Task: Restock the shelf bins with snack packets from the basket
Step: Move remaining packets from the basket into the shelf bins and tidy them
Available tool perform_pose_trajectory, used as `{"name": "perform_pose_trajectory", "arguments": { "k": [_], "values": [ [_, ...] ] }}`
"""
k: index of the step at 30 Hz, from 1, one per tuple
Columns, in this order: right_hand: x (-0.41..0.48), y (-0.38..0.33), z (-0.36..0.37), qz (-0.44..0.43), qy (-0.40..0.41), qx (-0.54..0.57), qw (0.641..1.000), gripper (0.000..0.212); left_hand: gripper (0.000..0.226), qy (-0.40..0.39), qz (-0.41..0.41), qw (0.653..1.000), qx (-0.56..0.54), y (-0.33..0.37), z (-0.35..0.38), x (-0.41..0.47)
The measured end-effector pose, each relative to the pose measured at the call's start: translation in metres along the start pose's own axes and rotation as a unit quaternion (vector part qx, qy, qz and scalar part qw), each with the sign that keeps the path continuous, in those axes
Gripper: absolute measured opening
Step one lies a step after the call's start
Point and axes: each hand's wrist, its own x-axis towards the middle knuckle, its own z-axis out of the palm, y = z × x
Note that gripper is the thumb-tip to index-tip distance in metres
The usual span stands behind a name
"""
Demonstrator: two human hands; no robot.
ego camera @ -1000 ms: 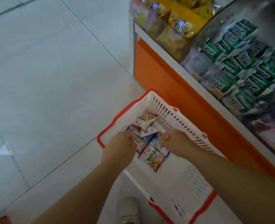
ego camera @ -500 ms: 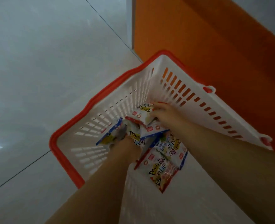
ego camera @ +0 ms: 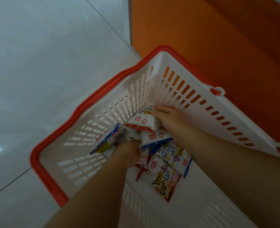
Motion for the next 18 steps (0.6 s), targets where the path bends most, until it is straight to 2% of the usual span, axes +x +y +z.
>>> {"name": "perform_pose_trajectory", "arguments": {
  "k": [3, 6, 10, 13, 16, 18],
  "values": [
    [-0.017, 0.001, -0.004, 0.004, 0.015, 0.007, 1.0, 0.03, 0.021, 0.016, -0.011, 1.0, -0.015, 0.002, 0.005, -0.012],
    [-0.049, 0.0, -0.011, 0.001, 0.019, -0.017, 1.0, 0.026, 0.03, 0.016, -0.012, 0.998, 0.055, 0.013, 0.006, -0.04],
    [-0.112, -0.025, -0.033, -0.005, 0.019, -0.077, 0.997, 0.025, 0.026, 0.021, -0.023, 0.999, 0.017, 0.019, -0.004, -0.101],
    [-0.165, -0.062, -0.05, -0.021, 0.024, -0.127, 0.991, 0.047, 0.017, 0.056, -0.022, 0.997, -0.056, 0.031, -0.03, -0.153],
    [-0.22, -0.109, -0.067, -0.042, 0.018, -0.11, 0.993, 0.085, 0.02, 0.094, 0.002, 0.995, -0.043, 0.057, -0.074, -0.215],
    [-0.258, -0.139, -0.08, -0.037, 0.034, -0.102, 0.993, 0.097, 0.018, 0.115, 0.018, 0.992, -0.04, 0.073, -0.101, -0.255]
  ]
}}
